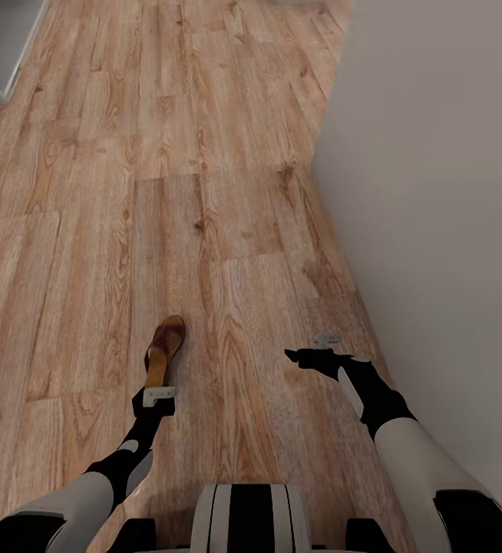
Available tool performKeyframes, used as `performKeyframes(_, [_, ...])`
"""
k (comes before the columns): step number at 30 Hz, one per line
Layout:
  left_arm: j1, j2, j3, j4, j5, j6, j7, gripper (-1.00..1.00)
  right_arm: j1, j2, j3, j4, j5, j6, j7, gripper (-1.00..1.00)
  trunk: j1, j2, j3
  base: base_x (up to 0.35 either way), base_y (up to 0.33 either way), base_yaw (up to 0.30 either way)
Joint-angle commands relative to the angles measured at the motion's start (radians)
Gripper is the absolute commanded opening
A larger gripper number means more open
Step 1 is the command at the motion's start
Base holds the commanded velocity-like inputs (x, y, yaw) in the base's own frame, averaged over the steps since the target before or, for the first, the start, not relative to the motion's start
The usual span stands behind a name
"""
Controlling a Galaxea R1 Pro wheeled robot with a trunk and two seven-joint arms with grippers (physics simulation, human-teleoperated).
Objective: Pick up the two gym shoes and the two sandals from the corridor floor and place them onto the hallstand (shoe rack) in the corridor, making sure they are on the rack and not on the floor. Arrange them so the two gym shoes are next to each other and the two sandals are next to each other.
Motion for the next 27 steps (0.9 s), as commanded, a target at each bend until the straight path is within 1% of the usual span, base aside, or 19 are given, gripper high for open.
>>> performKeyframes(1, [0.0,0.0,-0.007,0.0,0.001,-0.002,0.007,-1.0,0.0,0.0,-0.001,-0.001,-0.006,0.007,0.001,1.0,0.0,0.0,0.0,0.0,0.0,0.0])
performKeyframes(11, [0.0,0.0,-0.007,0.0,0.001,-0.002,0.007,-1.0,0.0,0.0,0.0,-0.001,-0.006,0.007,0.001,1.0,0.0,0.0,0.0,0.0,0.0,0.0])
performKeyframes(22, [0.0,0.0,-0.007,0.0,0.001,-0.002,0.007,-1.0,0.0,0.0,0.002,-0.001,-0.006,0.007,0.001,1.0,-0.005,0.002,0.042,0.0,0.0,0.0])
performKeyframes(25, [0.0,0.0,-0.008,0.0,0.001,-0.002,0.007,-1.0,0.0,0.0,0.002,-0.001,-0.006,0.007,0.001,1.0,-0.005,0.002,0.042,0.0,0.0,0.0])
performKeyframes(27, [-0.001,0.0,-0.007,0.0,0.001,-0.002,0.007,-1.0,0.0,0.0,0.002,-0.001,-0.006,0.007,0.001,1.0,-0.006,0.003,0.05,0.0,0.0,0.0])
